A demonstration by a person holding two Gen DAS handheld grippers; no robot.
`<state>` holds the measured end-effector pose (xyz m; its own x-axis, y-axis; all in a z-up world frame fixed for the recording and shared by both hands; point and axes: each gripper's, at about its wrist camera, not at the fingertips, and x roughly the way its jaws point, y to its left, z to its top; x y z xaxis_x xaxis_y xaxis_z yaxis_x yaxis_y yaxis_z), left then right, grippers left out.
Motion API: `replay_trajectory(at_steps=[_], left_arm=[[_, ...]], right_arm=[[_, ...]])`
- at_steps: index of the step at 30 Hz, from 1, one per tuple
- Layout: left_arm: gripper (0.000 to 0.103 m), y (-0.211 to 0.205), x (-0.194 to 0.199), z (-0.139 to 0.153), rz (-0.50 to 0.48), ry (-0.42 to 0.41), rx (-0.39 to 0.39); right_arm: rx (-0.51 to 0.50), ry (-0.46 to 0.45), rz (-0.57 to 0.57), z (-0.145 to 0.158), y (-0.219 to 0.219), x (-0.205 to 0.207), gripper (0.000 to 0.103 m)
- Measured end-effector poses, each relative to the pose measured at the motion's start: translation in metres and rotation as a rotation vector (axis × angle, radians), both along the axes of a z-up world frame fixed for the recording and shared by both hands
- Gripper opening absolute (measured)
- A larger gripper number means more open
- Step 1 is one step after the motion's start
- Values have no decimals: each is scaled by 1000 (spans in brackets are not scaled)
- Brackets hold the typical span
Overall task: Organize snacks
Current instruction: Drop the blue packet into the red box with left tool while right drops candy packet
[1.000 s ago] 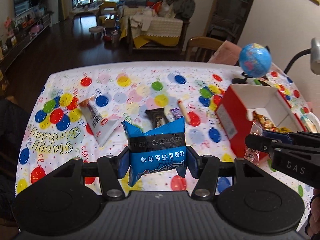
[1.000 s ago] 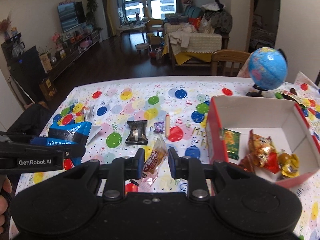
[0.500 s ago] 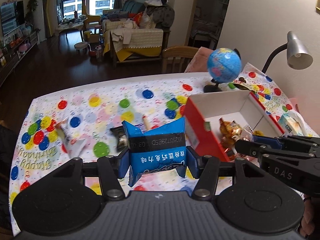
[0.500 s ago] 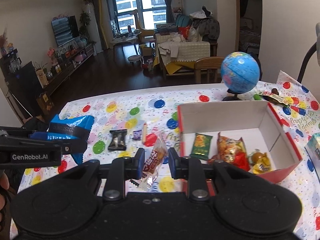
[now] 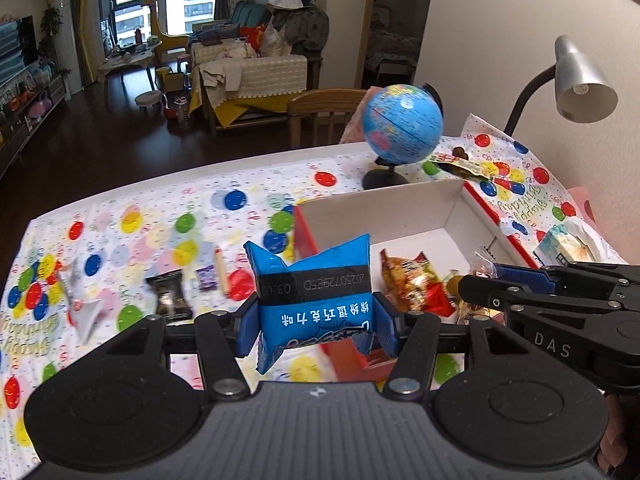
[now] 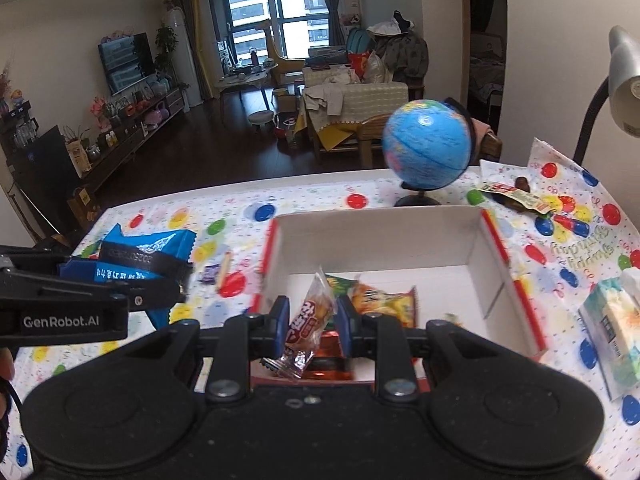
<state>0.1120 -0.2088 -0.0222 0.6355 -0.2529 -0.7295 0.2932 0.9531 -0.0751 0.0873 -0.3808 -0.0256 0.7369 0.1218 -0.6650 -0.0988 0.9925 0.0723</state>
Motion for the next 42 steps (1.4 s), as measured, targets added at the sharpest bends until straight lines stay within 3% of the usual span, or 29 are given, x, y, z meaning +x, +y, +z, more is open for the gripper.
replay_trajectory(at_steps=[17, 34, 42], left_arm=[[57, -88, 48, -38, -50, 57, 64], [58, -111, 66, -79, -70, 136, 125], [70, -113, 62, -80, -82, 138, 120]], right_arm=[[-54, 71, -70, -33, -81, 40, 23], [-45, 161, -77, -69, -98, 56, 24], [-36, 171, -71, -71, -98, 52, 26]])
